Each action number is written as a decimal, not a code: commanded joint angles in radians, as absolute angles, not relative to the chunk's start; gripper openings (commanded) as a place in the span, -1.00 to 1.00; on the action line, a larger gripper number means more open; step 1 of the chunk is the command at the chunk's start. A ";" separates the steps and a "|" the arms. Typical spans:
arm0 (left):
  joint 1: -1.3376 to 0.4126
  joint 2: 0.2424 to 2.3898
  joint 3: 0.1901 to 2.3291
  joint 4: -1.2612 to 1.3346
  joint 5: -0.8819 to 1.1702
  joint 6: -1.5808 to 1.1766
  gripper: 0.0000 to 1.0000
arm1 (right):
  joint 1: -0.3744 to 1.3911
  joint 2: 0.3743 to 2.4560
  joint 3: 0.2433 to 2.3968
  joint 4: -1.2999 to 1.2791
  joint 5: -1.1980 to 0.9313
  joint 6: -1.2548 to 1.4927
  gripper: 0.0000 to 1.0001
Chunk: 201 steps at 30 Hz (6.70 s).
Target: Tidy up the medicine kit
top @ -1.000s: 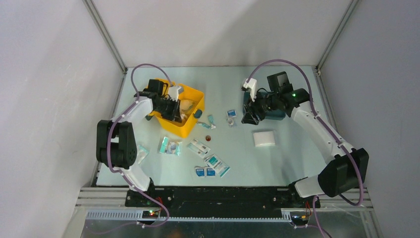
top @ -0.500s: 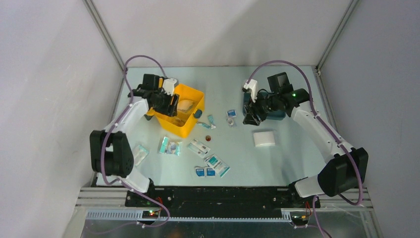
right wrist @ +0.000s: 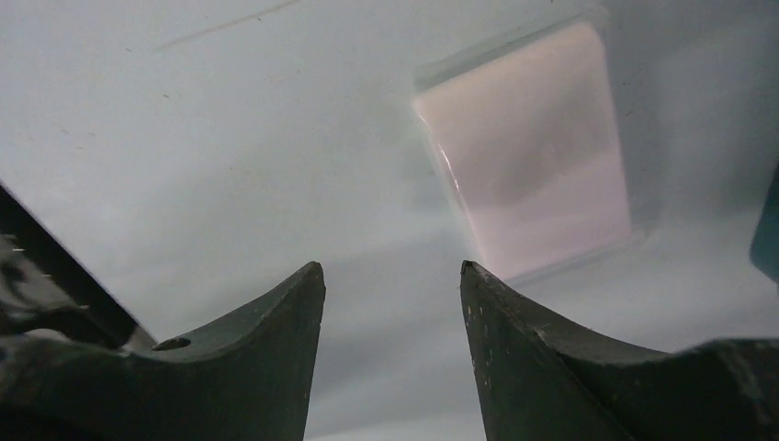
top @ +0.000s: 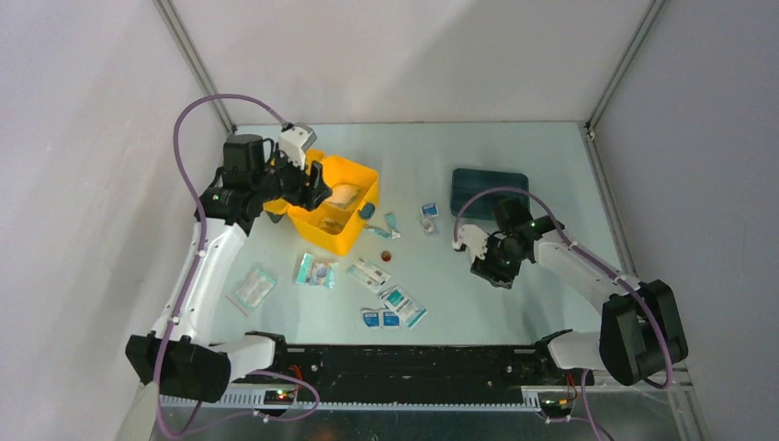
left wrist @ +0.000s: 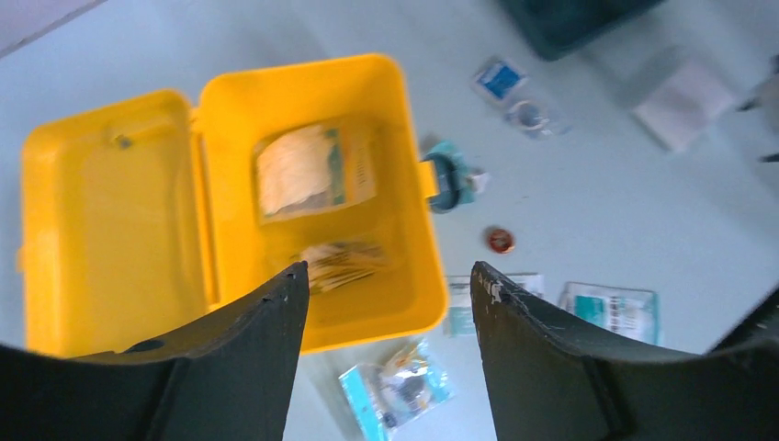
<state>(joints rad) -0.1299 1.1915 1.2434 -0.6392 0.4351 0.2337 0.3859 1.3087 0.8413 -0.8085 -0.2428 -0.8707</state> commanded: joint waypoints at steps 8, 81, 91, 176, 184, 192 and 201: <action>-0.162 1.147 1.238 -0.606 0.607 0.161 0.39 | 0.456 1.437 0.766 -0.523 0.031 -1.033 -0.01; -0.450 1.765 1.191 -0.019 0.833 -0.855 0.21 | 0.758 1.540 1.347 -0.578 -0.107 -0.530 -1.00; -0.402 1.699 1.207 -0.055 0.822 -0.730 -0.54 | 0.757 1.514 1.349 -0.633 -0.100 -0.547 -0.77; -0.054 1.272 1.381 -0.703 0.037 0.006 0.34 | 0.626 1.529 1.286 -0.684 -0.346 -0.355 0.04; 0.294 1.044 0.954 -0.621 0.299 -0.325 0.72 | 0.782 1.628 1.356 -0.703 -0.300 -0.351 0.04; 0.370 0.985 0.670 -0.560 0.413 -0.387 0.28 | 0.851 1.667 1.373 -0.723 -0.237 -0.382 0.04; 0.294 1.224 0.638 -0.413 0.382 -0.371 0.11 | 0.835 1.663 1.376 -0.734 -0.220 -0.396 0.04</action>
<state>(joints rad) 0.3317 1.1229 0.6403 -0.5179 0.3645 -0.3607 0.8463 1.6665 1.3319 -0.7315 -0.2409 -0.3794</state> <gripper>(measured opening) 0.607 0.522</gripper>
